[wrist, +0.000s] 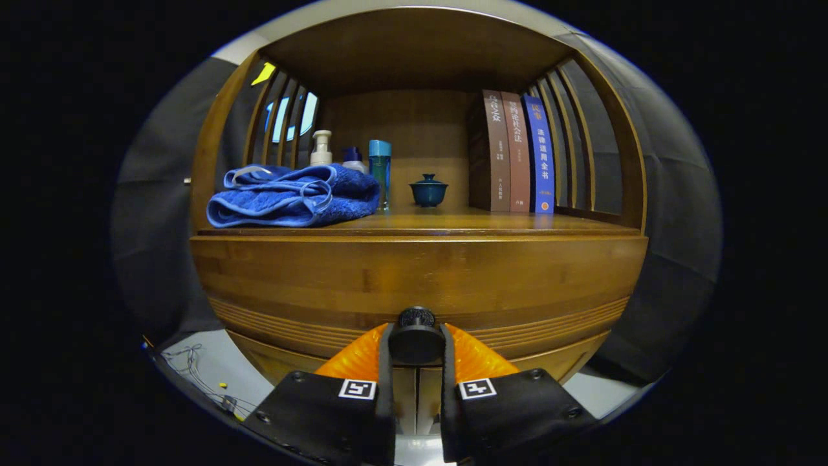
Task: Pull open the drawer, take out the items inside it, and place them on the countertop above the cabinet.
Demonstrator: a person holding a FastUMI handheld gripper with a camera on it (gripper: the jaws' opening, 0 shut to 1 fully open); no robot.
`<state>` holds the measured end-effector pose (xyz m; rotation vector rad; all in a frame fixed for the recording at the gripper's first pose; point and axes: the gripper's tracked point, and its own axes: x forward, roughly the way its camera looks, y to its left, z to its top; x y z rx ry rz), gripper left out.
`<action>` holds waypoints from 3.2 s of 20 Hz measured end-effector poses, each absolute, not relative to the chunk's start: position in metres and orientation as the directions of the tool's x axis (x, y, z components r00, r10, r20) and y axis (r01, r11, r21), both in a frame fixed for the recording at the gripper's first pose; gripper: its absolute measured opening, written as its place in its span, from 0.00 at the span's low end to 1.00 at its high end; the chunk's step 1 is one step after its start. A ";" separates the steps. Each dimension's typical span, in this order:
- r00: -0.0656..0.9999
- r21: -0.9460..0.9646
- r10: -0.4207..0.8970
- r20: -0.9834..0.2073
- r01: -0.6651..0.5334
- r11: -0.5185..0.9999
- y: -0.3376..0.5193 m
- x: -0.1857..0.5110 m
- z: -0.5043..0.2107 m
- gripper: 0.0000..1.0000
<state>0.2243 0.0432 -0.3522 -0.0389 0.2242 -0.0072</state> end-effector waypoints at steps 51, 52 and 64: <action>0.958 0.012 0.056 -0.281 -0.055 0.998 0.036 0.050 -0.164 0.99; 0.943 0.013 0.051 -0.329 -0.049 0.999 0.033 0.060 -0.162 0.99; 0.576 0.033 0.061 -0.815 -0.058 0.998 0.028 0.169 -0.296 1.00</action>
